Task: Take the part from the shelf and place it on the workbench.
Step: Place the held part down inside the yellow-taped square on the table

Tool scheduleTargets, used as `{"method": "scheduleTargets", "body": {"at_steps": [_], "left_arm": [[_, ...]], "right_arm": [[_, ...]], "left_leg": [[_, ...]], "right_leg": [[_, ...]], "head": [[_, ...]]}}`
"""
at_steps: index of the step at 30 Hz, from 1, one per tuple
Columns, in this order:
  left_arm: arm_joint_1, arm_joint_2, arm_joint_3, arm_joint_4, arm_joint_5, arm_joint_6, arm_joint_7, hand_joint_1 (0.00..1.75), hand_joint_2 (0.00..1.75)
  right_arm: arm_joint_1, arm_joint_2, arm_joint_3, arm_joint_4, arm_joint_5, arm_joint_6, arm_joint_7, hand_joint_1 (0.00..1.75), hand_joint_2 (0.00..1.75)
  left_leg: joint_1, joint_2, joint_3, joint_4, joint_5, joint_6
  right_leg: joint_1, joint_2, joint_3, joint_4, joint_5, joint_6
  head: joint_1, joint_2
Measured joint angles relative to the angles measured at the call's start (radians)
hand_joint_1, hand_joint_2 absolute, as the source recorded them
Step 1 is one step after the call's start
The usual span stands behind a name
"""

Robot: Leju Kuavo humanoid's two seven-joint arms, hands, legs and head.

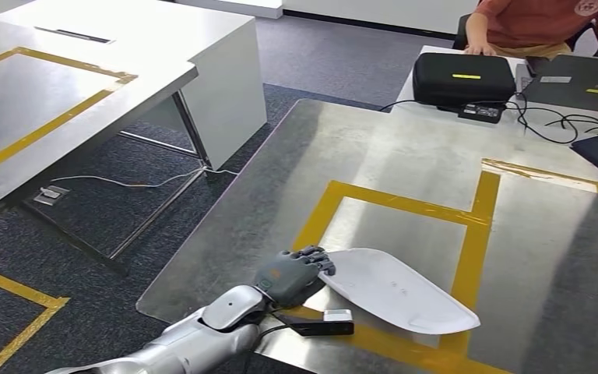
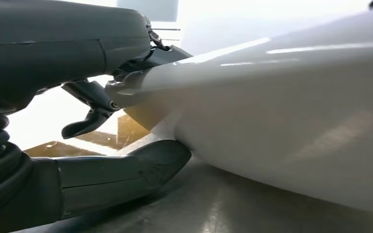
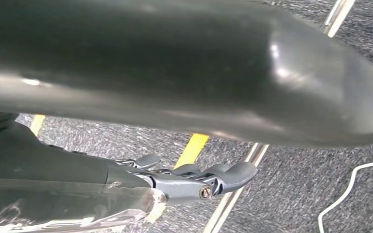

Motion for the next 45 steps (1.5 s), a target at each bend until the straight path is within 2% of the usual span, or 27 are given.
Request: {"method": "scheduleTargets", "body": {"at_steps": [4, 7, 12, 24, 27, 28, 31, 45], "left_arm": [[0.027, -0.004, 0.101, -0.012, 0.089, 0.031, -0.152, 1.69, 1.75], [0.028, -0.011, 0.152, -0.009, 0.136, 0.020, -0.199, 1.69, 1.75], [0.028, -0.012, 0.183, -0.004, 0.147, 0.008, -0.210, 1.69, 1.75], [0.032, -0.011, 0.183, -0.004, 0.103, 0.034, -0.215, 1.69, 1.75], [0.035, -0.011, 0.182, -0.005, 0.093, 0.036, -0.222, 0.42, 1.75], [0.035, -0.011, 0.182, -0.005, 0.093, 0.036, -0.223, 0.00, 1.31], [0.034, -0.010, 0.181, -0.005, 0.104, 0.029, -0.220, 0.00, 0.00], [0.032, -0.010, 0.175, -0.005, 0.118, 0.034, -0.172, 0.00, 0.00]], "right_arm": [[0.003, 0.000, -0.007, 0.000, -0.008, -0.006, -0.011, 0.00, 0.00], [0.001, 0.000, -0.009, 0.000, -0.009, -0.006, -0.014, 0.00, 0.00], [0.001, 0.000, -0.018, 0.000, -0.009, -0.005, -0.016, 0.00, 0.00], [0.001, 0.000, -0.020, 0.000, -0.001, -0.002, -0.016, 0.00, 0.00], [0.000, 0.000, -0.020, 0.000, 0.000, -0.001, -0.016, 0.00, 0.00], [0.000, 0.000, -0.020, 0.000, 0.000, -0.001, -0.016, 0.00, 0.00], [0.000, 0.000, -0.020, 0.000, 0.001, -0.001, -0.014, 0.00, 0.00], [-0.001, 0.000, -0.020, 0.000, 0.007, 0.004, -0.012, 0.00, 0.00]], "left_leg": [[-0.001, -0.002, 0.001, -0.002, 0.000, 0.000], [-0.003, -0.003, 0.004, -0.005, 0.000, 0.000], [-0.003, -0.004, 0.009, -0.009, 0.000, 0.000], [-0.004, -0.004, 0.012, -0.012, 0.000, 0.000], [-0.004, -0.004, 0.013, -0.012, 0.000, 0.000], [-0.004, -0.004, 0.013, -0.013, 0.000, 0.000], [-0.004, -0.004, 0.013, -0.013, 0.000, 0.000], [-0.004, -0.004, 0.014, -0.013, -0.001, -0.001]], "right_leg": [[-0.001, -0.002, 0.001, 0.000, -0.001, 0.000], [-0.003, -0.003, 0.002, 0.000, -0.002, 0.000], [-0.004, -0.003, 0.005, 0.000, -0.003, 0.000], [-0.005, -0.003, 0.006, 0.000, -0.004, -0.001], [-0.005, -0.003, 0.007, 0.000, -0.004, -0.001], [-0.005, -0.003, 0.007, 0.000, -0.004, -0.002], [-0.005, -0.003, 0.007, 0.000, -0.005, -0.002], [-0.005, -0.003, 0.008, -0.001, -0.005, -0.002]], "head": [[0.000, 0.000], [0.000, 0.000], [0.000, 0.000], [0.000, 0.000], [0.000, 0.000], [0.000, 0.000], [0.000, 0.000], [0.000, 0.000]]}}
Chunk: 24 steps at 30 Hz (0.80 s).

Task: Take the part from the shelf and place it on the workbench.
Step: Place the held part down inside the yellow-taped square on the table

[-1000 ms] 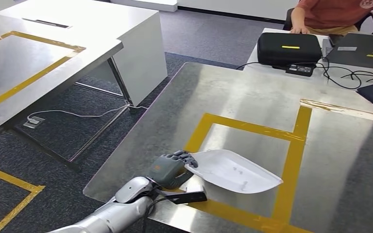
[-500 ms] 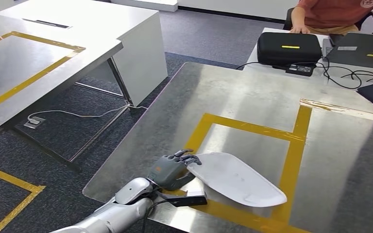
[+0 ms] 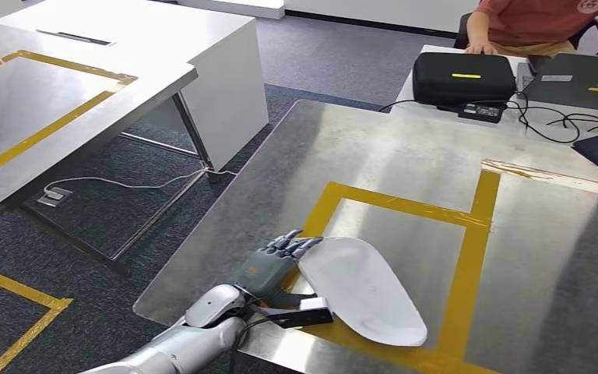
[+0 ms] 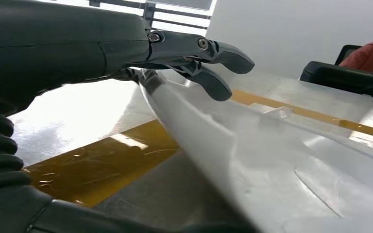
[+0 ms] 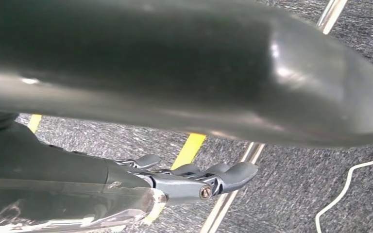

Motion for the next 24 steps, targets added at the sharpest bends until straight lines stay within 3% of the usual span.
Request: {"method": "scheduleTargets", "body": {"at_steps": [10, 19, 21, 24], "left_arm": [[0.002, 0.020, -0.006, -0.005, 0.017, -0.024, 0.002, 0.00, 0.00], [0.005, 0.043, -0.011, -0.027, 0.023, -0.028, -0.001, 0.00, 0.00], [0.008, 0.044, -0.012, -0.031, 0.026, -0.029, -0.001, 0.00, 0.00], [0.010, 0.048, -0.012, -0.037, 0.029, -0.029, -0.001, 0.00, 0.00]], "right_arm": [[0.000, 0.000, 0.000, 0.000, 0.002, 0.006, 0.002, 0.00, 0.00], [0.000, 0.000, 0.000, 0.000, 0.005, 0.006, 0.004, 0.00, 0.00], [0.000, 0.000, 0.000, 0.000, 0.006, 0.007, 0.005, 0.00, 0.00], [0.001, 0.000, 0.000, 0.000, 0.007, 0.009, 0.008, 0.00, 0.00]], "left_leg": [[-0.005, 0.000, 0.002, 0.000, -0.003, 0.004], [-0.015, 0.000, 0.012, -0.006, -0.003, 0.027], [-0.007, 0.003, 0.020, -0.027, 0.007, 0.032], [0.000, 0.006, 0.017, -0.037, 0.015, 0.033]], "right_leg": [[-0.006, 0.000, 0.002, -0.001, -0.001, 0.002], [-0.018, 0.000, 0.014, -0.010, -0.002, 0.021], [-0.015, 0.000, 0.008, 0.012, -0.027, 0.026], [-0.013, 0.000, -0.069, 0.182, -0.125, 0.033]], "head": [[0.000, 0.000], [-0.001, 0.000], [0.002, 0.000], [0.008, 0.000]]}}
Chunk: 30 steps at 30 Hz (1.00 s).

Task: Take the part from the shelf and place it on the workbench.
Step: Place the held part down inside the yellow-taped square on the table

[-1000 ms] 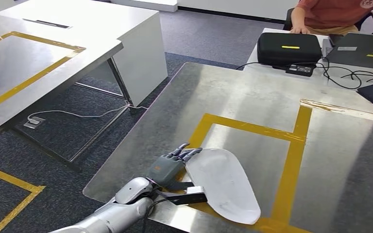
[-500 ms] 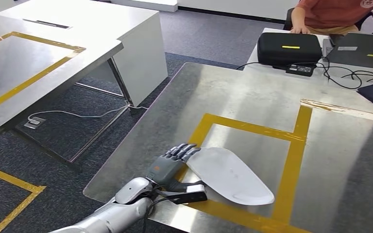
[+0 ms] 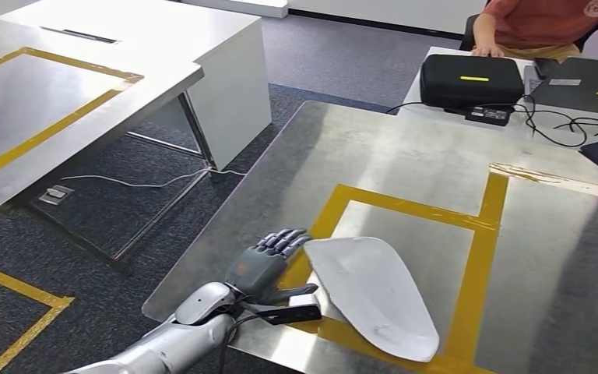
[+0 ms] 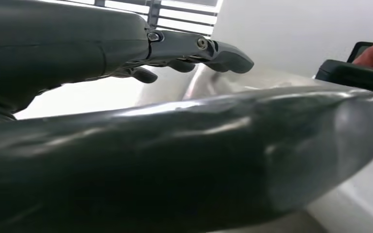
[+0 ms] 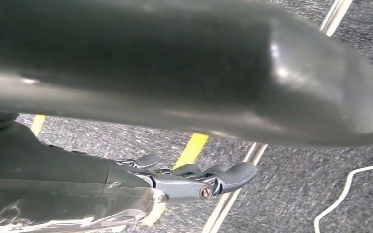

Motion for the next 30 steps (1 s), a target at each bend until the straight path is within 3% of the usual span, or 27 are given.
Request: {"method": "scheduleTargets", "body": {"at_steps": [1, 2, 3, 5, 6, 8, 11, 13, 15, 16, 17, 18, 19, 21, 23, 25, 27, 28, 30], "left_arm": [[0.001, 0.002, 0.000, -0.001, 0.000, 0.000, 0.000, 0.00, 0.00], [0.001, 0.004, 0.000, -0.002, 0.000, 0.000, 0.000, 0.00, 0.00], [0.001, 0.007, 0.000, -0.003, 0.000, 0.000, 0.000, 0.00, 0.00], [0.001, 0.012, 0.000, -0.006, 0.001, 0.000, 0.001, 0.00, 0.00], [0.002, 0.015, 0.000, -0.007, 0.002, 0.000, 0.001, 0.00, 0.00], [0.011, 0.019, 0.001, -0.009, 0.005, 0.001, 0.003, 0.00, 0.00], [0.029, 0.025, 0.001, -0.012, 0.007, 0.002, 0.003, 0.00, 0.00], [0.033, 0.026, 0.000, -0.012, 0.007, 0.003, 0.003, 0.00, 0.00], [0.034, 0.026, 0.000, -0.013, 0.007, 0.006, 0.003, 0.00, 0.00], [0.033, 0.026, 0.000, -0.013, 0.007, 0.008, 0.003, 0.00, 0.00], [0.033, 0.026, 0.000, -0.014, 0.007, 0.011, 0.003, 0.00, 0.00], [0.032, 0.026, 0.000, -0.015, 0.007, 0.012, 0.003, 0.00, 0.00], [0.030, 0.026, 0.000, -0.017, 0.008, 0.013, 0.003, 0.00, 0.00], [0.025, 0.026, 0.000, -0.020, 0.010, 0.014, 0.003, 0.00, 0.00], [0.025, 0.027, 0.000, -0.022, 0.013, 0.014, 0.003, 0.00, 0.00], [0.031, 0.028, 0.000, -0.023, 0.017, 0.015, 0.002, 0.00, 0.00], [0.034, 0.029, 0.000, -0.023, 0.021, 0.015, 0.001, 0.00, 0.00], [0.034, 0.029, 0.000, -0.023, 0.022, 0.015, 0.001, 0.00, 0.00], [0.034, 0.031, 0.001, -0.023, 0.022, 0.015, 0.001, 0.00, 0.00]], "right_arm": [[0.001, 0.000, 0.000, 0.000, 0.000, 0.000, 0.001, 0.00, 0.00], [0.001, 0.000, 0.000, 0.000, 0.000, 0.000, 0.002, 0.00, 0.00], [0.001, -0.001, 0.000, 0.000, 0.000, 0.000, 0.002, 0.00, 0.00], [0.000, -0.001, 0.000, 0.000, 0.000, 0.000, 0.003, 0.00, 0.00], [-0.001, -0.001, 0.000, 0.000, 0.000, 0.000, 0.003, 0.00, 0.00], [-0.002, 0.000, 0.000, 0.000, 0.000, 0.001, 0.003, 0.00, 0.00], [-0.004, 0.000, -0.001, 0.000, 0.000, 0.001, 0.002, 0.00, 0.00], [-0.005, 0.000, -0.001, 0.000, 0.000, 0.001, 0.002, 0.00, 0.00], [-0.004, 0.000, -0.002, 0.000, 0.001, 0.001, 0.002, 0.00, 0.00], [-0.003, 0.000, -0.002, 0.000, 0.001, 0.001, 0.002, 0.00, 0.00], [-0.003, 0.000, -0.002, 0.000, 0.001, 0.001, 0.002, 0.00, 0.00], [-0.003, 0.000, -0.002, 0.000, 0.001, 0.001, 0.002, 0.00, 0.00], [-0.003, 0.000, -0.002, 0.000, 0.001, 0.001, 0.002, 0.00, 0.00], [-0.004, 0.000, -0.002, 0.000, 0.001, 0.001, 0.002, 0.00, 0.00], [-0.005, 0.001, -0.002, 0.000, 0.001, 0.001, 0.002, 0.00, 0.00], [-0.005, 0.001, -0.002, 0.000, 0.002, 0.001, 0.002, 0.00, 0.00], [-0.004, 0.000, -0.002, 0.000, 0.001, 0.001, 0.002, 0.00, 0.00], [-0.003, 0.000, -0.002, 0.000, 0.001, 0.001, 0.002, 0.00, 0.00], [-0.004, 0.000, -0.002, 0.000, 0.001, 0.001, 0.002, 0.00, 0.00]], "left_leg": [[0.001, 0.000, -0.003, 0.000, 0.002, -0.002], [0.004, 0.000, -0.006, 0.001, 0.004, -0.005], [0.007, 0.000, -0.009, 0.003, 0.007, -0.010], [0.016, -0.002, -0.018, 0.012, 0.011, -0.024], [0.018, -0.004, -0.024, 0.019, 0.012, -0.032], [0.016, -0.009, -0.037, 0.035, 0.018, -0.045], [0.020, -0.009, -0.058, 0.050, 0.019, -0.056], [0.023, -0.004, -0.088, 0.113, -0.048, -0.063], [0.023, 0.000, -0.131, 0.247, -0.147, -0.066], [0.023, 0.000, -0.145, 0.308, -0.177, -0.066], [0.022, 0.000, -0.145, 0.341, -0.186, -0.064], [0.021, 0.000, -0.126, 0.337, -0.177, -0.059], [0.019, 0.000, -0.089, 0.295, -0.157, -0.051], [0.011, 0.000, 0.013, 0.154, -0.123, -0.030], [0.002, 0.002, 0.069, 0.063, -0.112, -0.023], [0.001, 0.003, 0.066, 0.047, -0.103, -0.026], [0.004, 0.005, 0.051, 0.040, -0.085, -0.020], [0.006, 0.006, 0.042, 0.037, -0.075, -0.015], [0.005, 0.008, 0.019, 0.036, -0.056, -0.008]], "right_leg": [[-0.001, 0.000, -0.025, 0.053, -0.017, 0.004], [-0.002, 0.000, -0.034, 0.072, -0.011, 0.007], [-0.004, -0.001, -0.023, 0.050, 0.015, 0.013], [-0.012, 0.000, 0.038, -0.076, 0.084, 0.029], [-0.014, 0.005, 0.063, -0.127, 0.112, 0.030], [-0.015, 0.016, 0.071, -0.159, 0.125, 0.017], [-0.011, 0.018, 0.040, -0.139, 0.132, -0.019], [-0.009, 0.013, 0.020, -0.138, 0.149, -0.039], [-0.005, 0.008, -0.001, -0.138, 0.167, -0.048], [-0.003, 0.006, -0.011, -0.138, 0.174, -0.049], [-0.001, 0.004, -0.021, -0.137, 0.181, -0.049], [0.002, 0.003, -0.029, -0.137, 0.188, -0.050], [0.005, 0.002, -0.036, -0.137, 0.194, -0.050], [0.008, 0.004, -0.046, -0.137, 0.205, -0.047], [0.009, 0.005, -0.052, -0.139, 0.217, -0.037], [0.007, 0.005, -0.058, -0.143, 0.230, -0.024], [0.007, 0.004, -0.073, -0.129, 0.210, -0.013], [0.008, 0.004, -0.086, -0.097, 0.176, -0.010], [0.009, 0.003, -0.122, 0.019, 0.082, -0.006]], "head": [[0.000, 0.000], [0.000, 0.000], [0.000, 0.000], [0.001, 0.000], [0.003, 0.000], [0.005, 0.000], [0.000, 0.000], [-0.006, 0.000], [-0.012, 0.000], [-0.013, 0.000], [-0.013, 0.000], [-0.013, 0.000], [-0.013, 0.000], [-0.013, 0.000], [-0.014, 0.000], [-0.014, 0.000], [-0.013, 0.000], [-0.009, 0.000], [-0.002, 0.000]]}}
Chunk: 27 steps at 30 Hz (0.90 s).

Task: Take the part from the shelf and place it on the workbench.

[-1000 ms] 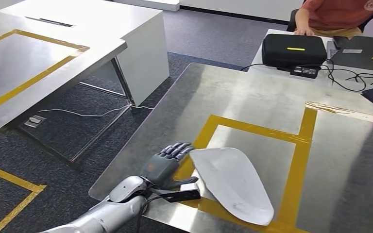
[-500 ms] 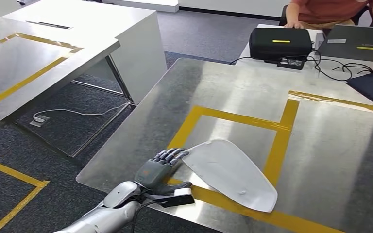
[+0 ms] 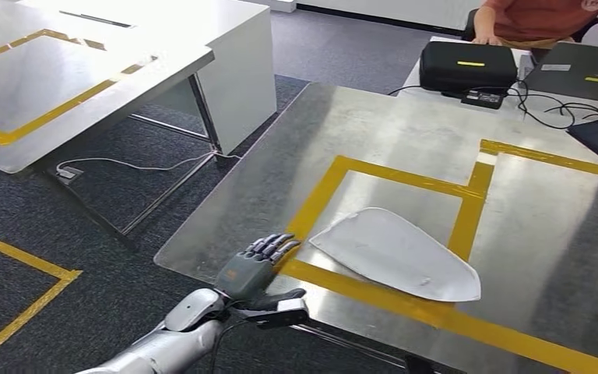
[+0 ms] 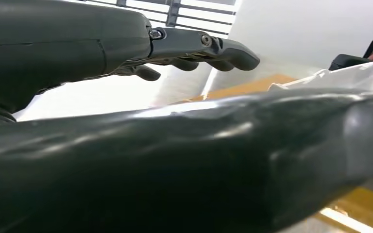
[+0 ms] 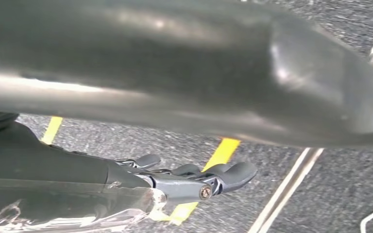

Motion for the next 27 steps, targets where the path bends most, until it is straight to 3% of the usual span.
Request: {"method": "scheduleTargets", "body": {"at_steps": [1, 2, 3, 5, 7, 9, 11, 12, 13, 15, 16, 17, 18, 19, 21, 23, 24, 26, 27], "left_arm": [[0.000, 0.001, 0.000, 0.000, 0.000, 0.000, 0.000, 0.00, 0.00], [0.000, 0.003, 0.000, 0.000, 0.000, 0.001, 0.000, 0.00, 0.00], [0.001, 0.004, 0.001, 0.000, 0.001, 0.002, 0.000, 0.00, 0.00], [0.004, 0.006, 0.002, 0.000, 0.002, 0.004, 0.000, 0.00, 0.00], [0.007, 0.009, 0.005, 0.000, 0.004, 0.006, 0.001, 0.00, 0.00], [0.012, 0.011, 0.007, 0.000, 0.007, 0.008, 0.001, 0.00, 0.00], [0.020, 0.013, 0.007, 0.000, 0.009, 0.011, 0.002, 0.00, 0.00], [0.025, 0.015, 0.007, 0.000, 0.009, 0.013, 0.002, 0.00, 0.00], [0.029, 0.016, 0.008, 0.000, 0.009, 0.015, 0.002, 0.00, 0.00], [0.036, 0.019, 0.009, 0.000, 0.008, 0.018, 0.002, 0.00, 0.00], [0.040, 0.021, 0.011, -0.001, 0.005, 0.019, 0.004, 0.00, 0.00], [0.045, 0.024, 0.013, -0.003, 0.001, 0.021, 0.005, 0.00, 0.00], [0.050, 0.026, 0.015, -0.006, -0.005, 0.023, 0.007, 0.00, 0.00], [0.054, 0.029, 0.017, -0.010, -0.011, 0.025, 0.009, 0.00, 0.00], [0.061, 0.033, 0.024, -0.020, -0.019, 0.027, 0.012, 0.00, 0.00], [0.068, 0.034, 0.034, -0.028, -0.022, 0.027, 0.015, 0.00, 0.00], [0.073, 0.036, 0.038, -0.030, -0.023, 0.027, 0.016, 0.00, 0.00], [0.084, 0.039, 0.044, -0.032, -0.023, 0.027, 0.017, 0.00, 0.00], [0.089, 0.041, 0.047, -0.033, -0.024, 0.027, 0.017, 0.00, 0.00]], "right_arm": [[0.000, 0.000, 0.000, 0.000, 0.000, 0.000, 0.000, 0.00, 0.00], [-0.001, 0.000, 0.000, 0.000, 0.000, 0.000, 0.000, 0.00, 0.00], [-0.001, 0.000, 0.000, 0.000, 0.000, 0.000, 0.000, 0.00, 0.00], [-0.001, -0.001, 0.000, 0.000, -0.001, 0.000, -0.001, 0.00, 0.00], [-0.004, -0.001, 0.000, 0.000, -0.002, 0.000, -0.002, 0.00, 0.00], [-0.006, -0.001, 0.000, 0.000, -0.004, 0.001, -0.003, 0.00, 0.00], [-0.005, -0.001, 0.000, 0.000, -0.005, 0.002, -0.003, 0.00, 0.00], [-0.004, -0.002, 0.000, 0.000, -0.006, 0.002, -0.002, 0.00, 0.00], [-0.004, -0.002, 0.000, 0.000, -0.006, 0.002, -0.002, 0.00, 0.00], [-0.003, -0.002, 0.000, 0.000, -0.006, 0.002, -0.002, 0.00, 0.00], [-0.002, -0.002, -0.001, 0.000, -0.006, 0.002, -0.002, 0.00, 0.00], [0.000, -0.003, -0.001, 0.000, -0.006, 0.002, -0.001, 0.00, 0.00], [0.002, -0.003, -0.002, 0.000, -0.006, 0.002, -0.001, 0.00, 0.00], [0.003, -0.004, -0.003, 0.000, -0.006, 0.002, 0.000, 0.00, 0.00], [0.004, -0.005, -0.004, 0.000, -0.007, 0.002, 0.001, 0.00, 0.00], [0.004, -0.007, -0.005, -0.001, -0.007, 0.001, 0.001, 0.00, 0.00], [0.004, -0.008, -0.006, -0.001, -0.007, 0.001, 0.001, 0.00, 0.00], [0.008, -0.009, -0.007, 0.000, -0.007, 0.001, 0.001, 0.00, 0.00], [0.010, -0.009, -0.007, 0.000, -0.007, 0.001, 0.001, 0.00, 0.00]], "left_leg": [[-0.002, 0.001, -0.012, 0.001, 0.009, 0.002], [-0.003, 0.002, -0.024, 0.001, 0.019, 0.002], [-0.005, 0.003, -0.036, 0.002, 0.028, 0.002], [-0.006, 0.003, -0.061, 0.005, 0.047, -0.001], [-0.009, 0.002, -0.079, 0.010, 0.065, -0.008], [-0.009, 0.002, -0.087, 0.012, 0.081, -0.018], [-0.007, 0.002, -0.092, 0.013, 0.089, -0.030], [-0.005, 0.002, -0.099, 0.023, 0.070, -0.037], [-0.003, 0.002, -0.111, 0.052, 0.032, -0.045], [0.003, 0.002, -0.147, 0.169, -0.074, -0.058], [0.007, 0.002, -0.163, 0.239, -0.112, -0.063], [0.011, 0.002, -0.169, 0.291, -0.126, -0.067], [0.015, 0.002, -0.159, 0.313, -0.118, -0.071], [0.019, 0.002, -0.131, 0.296, -0.093, -0.073], [0.027, 0.002, -0.025, 0.168, -0.056, -0.078], [0.027, -0.001, 0.066, 0.035, -0.065, -0.070], [0.024, -0.003, 0.083, 0.004, -0.074, -0.062], [0.019, -0.002, 0.071, -0.003, -0.064, -0.038], [0.017, -0.001, 0.060, -0.004, -0.054, -0.027]], "right_leg": [[0.001, 0.000, -0.012, 0.059, -0.031, 0.001], [0.002, 0.000, -0.013, 0.097, -0.041, 0.002], [0.003, 0.000, 0.001, 0.102, -0.029, 0.002], [0.005, 0.000, 0.080, 0.008, 0.027, 0.000], [0.008, 0.001, 0.174, -0.131, 0.042, -0.006], [0.012, 0.003, 0.201, -0.189, 0.031, -0.017], [0.013, 0.002, 0.184, -0.190, 0.043, -0.033], [0.011, 0.000, 0.175, -0.190, 0.053, -0.042], [0.009, -0.001, 0.166, -0.191, 0.065, -0.050], [0.007, -0.003, 0.141, -0.190, 0.090, -0.057], [0.007, -0.003, 0.127, -0.190, 0.103, -0.057], [0.007, -0.004, 0.111, -0.189, 0.115, -0.056], [0.006, -0.005, 0.097, -0.189, 0.125, -0.053], [0.005, -0.006, 0.084, -0.188, 0.135, -0.050], [0.003, -0.005, 0.066, -0.187, 0.152, -0.038], [0.003, -0.002, 0.058, -0.187, 0.168, -0.024], [0.003, -0.002, 0.055, -0.188, 0.176, -0.017], [-0.003, -0.002, 0.048, -0.195, 0.193, -0.001], [-0.006, -0.003, 0.039, -0.190, 0.184, 0.004]], "head": [[0.002, 0.000], [0.003, 0.000], [0.004, 0.000], [0.004, 0.000], [0.003, 0.000], [0.002, 0.000], [0.002, 0.000], [0.001, 0.000], [-0.001, 0.000], [-0.006, 0.000], [-0.008, 0.000], [-0.008, 0.000], [-0.009, 0.000], [-0.009, 0.000], [-0.010, 0.000], [-0.012, 0.000], [-0.012, 0.000], [-0.011, 0.000], [-0.011, 0.000]]}}
